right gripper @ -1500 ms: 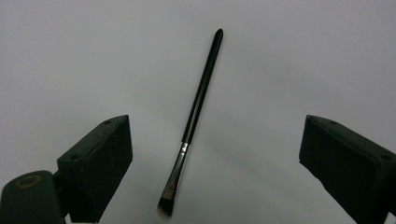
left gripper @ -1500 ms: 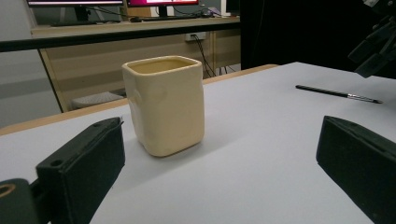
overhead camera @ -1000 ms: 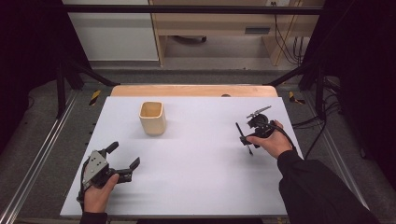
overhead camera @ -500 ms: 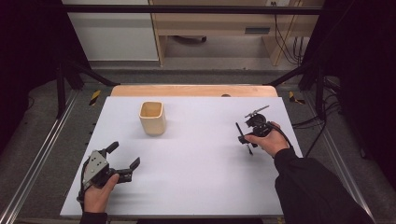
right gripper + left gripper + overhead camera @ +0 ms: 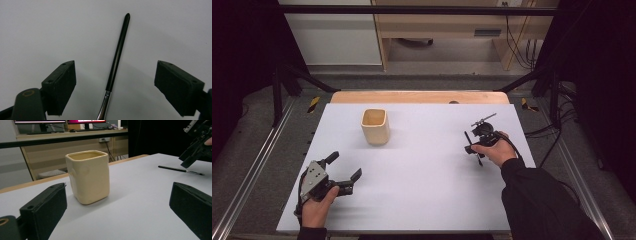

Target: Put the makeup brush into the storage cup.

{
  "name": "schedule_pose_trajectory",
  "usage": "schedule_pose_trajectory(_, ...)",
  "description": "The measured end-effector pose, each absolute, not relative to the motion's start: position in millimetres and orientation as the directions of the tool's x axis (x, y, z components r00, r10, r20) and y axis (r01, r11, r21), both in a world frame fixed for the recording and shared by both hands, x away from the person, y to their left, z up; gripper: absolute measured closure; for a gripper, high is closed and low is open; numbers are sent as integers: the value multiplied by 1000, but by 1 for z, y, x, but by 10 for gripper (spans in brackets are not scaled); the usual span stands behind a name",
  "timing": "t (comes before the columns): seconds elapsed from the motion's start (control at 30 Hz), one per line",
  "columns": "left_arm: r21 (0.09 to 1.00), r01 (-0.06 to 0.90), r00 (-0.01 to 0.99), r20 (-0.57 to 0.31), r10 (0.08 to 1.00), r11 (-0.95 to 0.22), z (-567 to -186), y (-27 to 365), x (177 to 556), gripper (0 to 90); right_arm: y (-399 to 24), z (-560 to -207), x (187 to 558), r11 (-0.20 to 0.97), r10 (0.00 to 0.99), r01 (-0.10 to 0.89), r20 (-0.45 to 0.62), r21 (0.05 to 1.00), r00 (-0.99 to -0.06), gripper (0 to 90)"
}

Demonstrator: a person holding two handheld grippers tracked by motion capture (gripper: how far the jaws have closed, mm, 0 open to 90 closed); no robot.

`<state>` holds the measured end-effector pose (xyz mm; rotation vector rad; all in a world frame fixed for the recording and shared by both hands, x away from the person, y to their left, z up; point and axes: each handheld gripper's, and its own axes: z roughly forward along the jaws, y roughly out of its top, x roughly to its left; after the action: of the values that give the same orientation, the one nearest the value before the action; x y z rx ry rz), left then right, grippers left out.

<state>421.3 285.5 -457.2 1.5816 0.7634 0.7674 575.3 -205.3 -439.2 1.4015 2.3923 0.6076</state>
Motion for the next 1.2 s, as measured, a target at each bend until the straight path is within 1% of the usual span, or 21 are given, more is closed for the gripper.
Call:
schedule_pose_trajectory(0.2, 990, 63, 572, 66, 818, -124, -457, 286, 421, 10, -207, -440, 577, 449, 872, 746, -59, 493, -486, 319)
schedule_pose_trajectory(0.23, 990, 63, 572, 66, 818, -124, -457, 286, 421, 10, -207, -440, 577, 449, 872, 746, -59, 493, -486, 319)
schedule_pose_trajectory(0.3, 990, 63, 572, 66, 818, -124, -457, 286, 421, 10, -208, -440, 577, 441, 875, 753, -46, 489, -482, 381)
schedule_pose_trajectory(0.33, 990, 63, 572, 66, 818, -124, -457, 286, 421, 10, -208, -440, 577, 441, 875, 753, -46, 489, -482, 381)
schedule_pose_trajectory(0.37, 990, 63, 572, 66, 818, -124, -457, 286, 422, 10, -209, -439, 577, 440, 875, 757, -41, 483, -482, 424)
schedule_pose_trajectory(0.4, 990, 63, 572, 66, 818, -124, -457, 286, 422, 10, -209, -439, 577, 440, 875, 757, -41, 483, -482, 424)
schedule_pose_trajectory(0.43, 990, 63, 572, 67, 818, -124, -457, 286, 421, 10, -209, -440, 577, 442, 873, 760, -33, 477, -486, 453)
schedule_pose_trajectory(0.53, 990, 63, 571, 66, 818, -124, -457, 286, 422, 10, -210, -440, 577, 442, 873, 767, -25, 465, -488, 496)
schedule_pose_trajectory(0.6, 990, 63, 571, 67, 818, -124, -457, 286, 422, 10, -210, -440, 577, 437, 872, 769, -9, 466, -490, 519)
schedule_pose_trajectory(0.77, 990, 63, 572, 67, 818, -125, -457, 286, 422, 10, -209, -441, 577, 444, 870, 772, -12, 455, -493, 547)
schedule_pose_trajectory(1.0, 990, 65, 570, 66, 819, -125, -457, 286, 422, 12, -210, -443, 577, 424, 879, 796, 16, 431, -477, 611)
schedule_pose_trajectory(1.2, 990, 64, 571, 66, 819, -125, -457, 286, 422, 12, -210, -443, 577, 422, 881, 804, 21, 419, -473, 631)
